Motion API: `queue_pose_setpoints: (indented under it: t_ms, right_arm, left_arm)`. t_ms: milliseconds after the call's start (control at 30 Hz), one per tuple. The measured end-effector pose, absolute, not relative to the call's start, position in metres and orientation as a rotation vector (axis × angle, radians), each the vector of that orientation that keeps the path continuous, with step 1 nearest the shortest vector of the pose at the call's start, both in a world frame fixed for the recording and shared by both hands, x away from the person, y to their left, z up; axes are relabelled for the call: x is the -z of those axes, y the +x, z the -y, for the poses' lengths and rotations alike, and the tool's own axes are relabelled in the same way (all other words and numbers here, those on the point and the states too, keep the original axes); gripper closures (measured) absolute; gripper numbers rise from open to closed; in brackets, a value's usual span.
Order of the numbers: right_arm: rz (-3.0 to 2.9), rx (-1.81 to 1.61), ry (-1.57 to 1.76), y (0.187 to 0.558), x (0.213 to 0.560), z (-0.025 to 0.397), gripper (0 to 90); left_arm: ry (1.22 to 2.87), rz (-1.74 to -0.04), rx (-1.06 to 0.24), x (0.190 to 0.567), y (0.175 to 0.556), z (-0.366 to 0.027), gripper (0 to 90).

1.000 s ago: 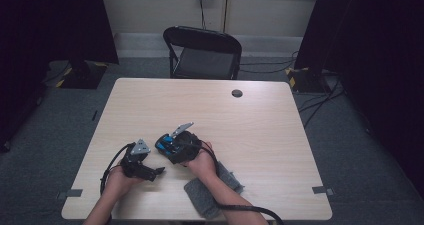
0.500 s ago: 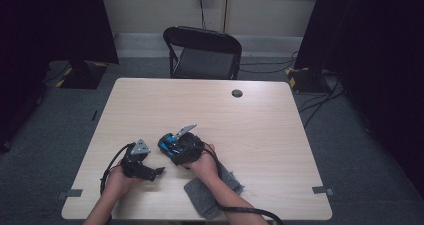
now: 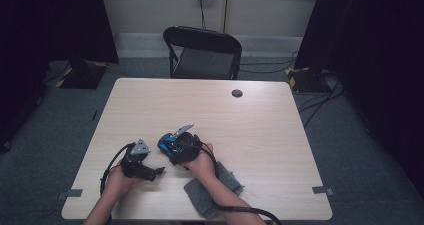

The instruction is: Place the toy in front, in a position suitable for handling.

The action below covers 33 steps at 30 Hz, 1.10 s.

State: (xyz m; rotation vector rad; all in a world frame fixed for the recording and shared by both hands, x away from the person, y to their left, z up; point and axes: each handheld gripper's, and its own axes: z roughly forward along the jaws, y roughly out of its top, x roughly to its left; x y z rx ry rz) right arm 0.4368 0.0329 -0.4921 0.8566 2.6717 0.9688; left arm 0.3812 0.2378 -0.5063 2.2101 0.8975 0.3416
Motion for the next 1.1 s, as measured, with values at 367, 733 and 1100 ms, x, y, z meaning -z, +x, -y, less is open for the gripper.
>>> queue_pose_setpoints:
  t_ms: [367,733,1100]
  right_arm:
    - [-2.673,-0.982,0.856,0.435,0.493,-0.033,25.8]
    - [-2.701,-1.009,0.869,0.44,0.481,-0.027,26.2]
    - [-2.661,-1.074,0.919,0.447,0.459,-0.009,27.7]
  left_arm:
    - [2.21,-0.899,-0.339,0.506,0.381,-0.238,0.0]
    - [2.21,-0.9,-0.34,0.506,0.381,-0.238,0.0]
    - [2.21,-0.9,-0.341,0.506,0.382,-0.238,0.0]
